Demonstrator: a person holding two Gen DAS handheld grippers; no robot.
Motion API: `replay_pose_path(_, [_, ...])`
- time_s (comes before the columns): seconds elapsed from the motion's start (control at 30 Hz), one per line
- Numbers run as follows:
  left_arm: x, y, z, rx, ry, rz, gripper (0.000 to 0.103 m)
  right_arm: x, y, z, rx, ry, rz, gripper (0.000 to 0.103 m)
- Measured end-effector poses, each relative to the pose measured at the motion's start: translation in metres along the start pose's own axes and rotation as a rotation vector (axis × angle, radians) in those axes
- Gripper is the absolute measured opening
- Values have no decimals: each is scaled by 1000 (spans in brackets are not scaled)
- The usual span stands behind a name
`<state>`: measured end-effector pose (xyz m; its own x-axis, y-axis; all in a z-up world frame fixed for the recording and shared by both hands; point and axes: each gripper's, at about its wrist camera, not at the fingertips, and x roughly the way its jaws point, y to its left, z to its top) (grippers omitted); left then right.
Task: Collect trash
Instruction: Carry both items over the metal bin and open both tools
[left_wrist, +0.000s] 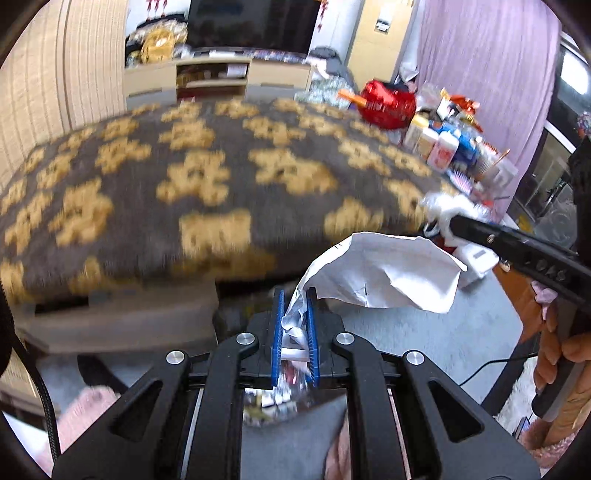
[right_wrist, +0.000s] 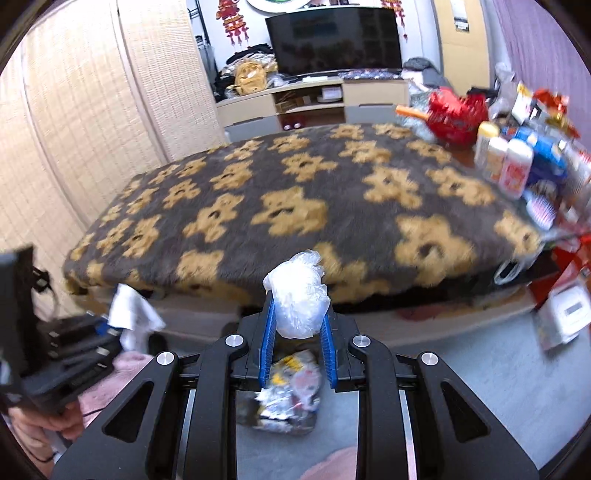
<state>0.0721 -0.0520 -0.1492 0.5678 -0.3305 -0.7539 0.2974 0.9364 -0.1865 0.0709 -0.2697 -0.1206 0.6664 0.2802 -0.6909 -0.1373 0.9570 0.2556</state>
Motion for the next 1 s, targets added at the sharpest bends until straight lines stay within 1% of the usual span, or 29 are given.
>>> replay_pose_path(0.07, [12,4,-14,-19,32,-1,11,7,2,-11,11,13,17,24])
replay_pose_path(0.23, [45,16,-46,-48,108,18,11,37,6,-38,31,83,40,24])
replay_pose_path(0.47, [90,30,-75,-73,206,23,11,84,7,-66,72,188,53,24])
replay_pose_path(0.63, [116,38,-84,-80,271,18,11,114,11,-77,71,260,34,24])
replay_pose_path(0.77, [133,43,-88,-94,315,11,11,135,14,-80,69,317,39,24])
replay_pose_path(0.83, [140,46,-90,-100,331,6,14,143,14,-80,72,336,39,24])
replay_pose_path(0.97, [146,48,-90,-112,347,-7,14,154,13,-79,82,354,41,26])
replay_pose_path(1.0, [147,49,-90,-117,348,-8,16,156,13,-78,84,357,44,26])
